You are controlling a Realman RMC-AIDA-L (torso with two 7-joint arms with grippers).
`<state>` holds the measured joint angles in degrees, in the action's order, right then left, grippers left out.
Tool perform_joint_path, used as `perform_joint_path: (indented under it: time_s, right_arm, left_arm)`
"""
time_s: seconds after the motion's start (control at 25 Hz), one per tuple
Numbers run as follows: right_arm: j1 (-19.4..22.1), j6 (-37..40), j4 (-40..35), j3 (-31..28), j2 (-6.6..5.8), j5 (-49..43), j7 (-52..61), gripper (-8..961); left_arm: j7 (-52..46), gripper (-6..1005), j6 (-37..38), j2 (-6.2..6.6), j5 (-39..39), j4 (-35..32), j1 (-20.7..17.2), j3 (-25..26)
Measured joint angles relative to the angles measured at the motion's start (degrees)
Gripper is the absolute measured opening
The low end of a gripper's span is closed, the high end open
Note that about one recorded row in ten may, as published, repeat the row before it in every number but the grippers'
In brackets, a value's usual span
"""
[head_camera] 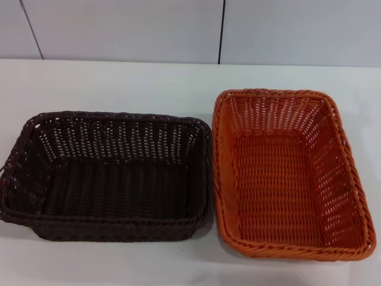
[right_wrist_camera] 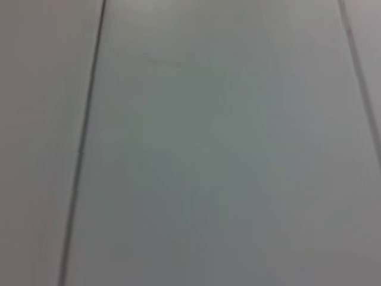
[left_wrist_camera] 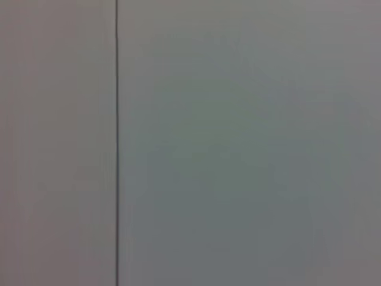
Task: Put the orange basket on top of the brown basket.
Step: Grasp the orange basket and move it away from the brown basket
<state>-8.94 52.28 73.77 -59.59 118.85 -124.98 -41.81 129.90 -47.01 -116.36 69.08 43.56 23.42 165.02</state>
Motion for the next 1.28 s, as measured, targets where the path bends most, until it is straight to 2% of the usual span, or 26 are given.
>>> perform_joint_path:
  time_s: [0.12,0.2,0.44,0.56,0.84,0.88,0.92,1.08,1.28]
  right_arm:
    - [1.2,-8.5,4.0,-0.7,-0.22,0.0,0.2,664]
    - [1.9,-14.6,6.6,-1.4,-0.27,0.0,0.7,665]
    - [2.6,-35.6,14.0,-5.4,-0.99,-0.5,1.3,665]
    - [1.0,-47.1,16.2,-8.6,-1.65,-0.3,1.3,665]
    - [-4.7,-73.9,20.3,-16.1,-1.73,-0.3,-0.7,664]
    - [-5.9,-79.4,21.6,-17.9,-1.35,-0.3,-2.5,664]
    - [-5.9,-79.4,21.6,-17.9,-1.35,-0.3,-2.5,664]
    - [-8.1,-88.2,25.0,-20.6,-0.34,-0.3,-5.7,664]
    - [-11.6,-96.5,26.8,-22.6,-0.34,-0.5,-6.0,665]
  left_arm:
    - [-0.3,513,0.0,-0.06,-0.2,-0.7,-0.7,0.0]
    - [-0.4,513,0.0,-0.72,-1.3,-1.3,-1.1,0.0]
    - [-0.6,513,0.3,-0.7,-1.5,-3.3,-1.0,0.0]
    - [-0.6,513,0.3,-0.44,-1.7,-4.3,-0.8,0.0]
    - [-0.6,513,0.9,0.04,-3.1,-5.7,-0.7,0.0]
    - [-0.6,513,0.9,0.13,-3.4,-5.8,-0.7,0.0]
    - [-0.6,513,0.9,0.19,-3.6,-5.9,-0.7,0.0]
    - [-0.6,513,0.9,0.47,-5.2,-6.0,-1.9,0.1]
    - [-0.6,512,0.8,0.71,-7.6,-5.6,-4.2,0.1]
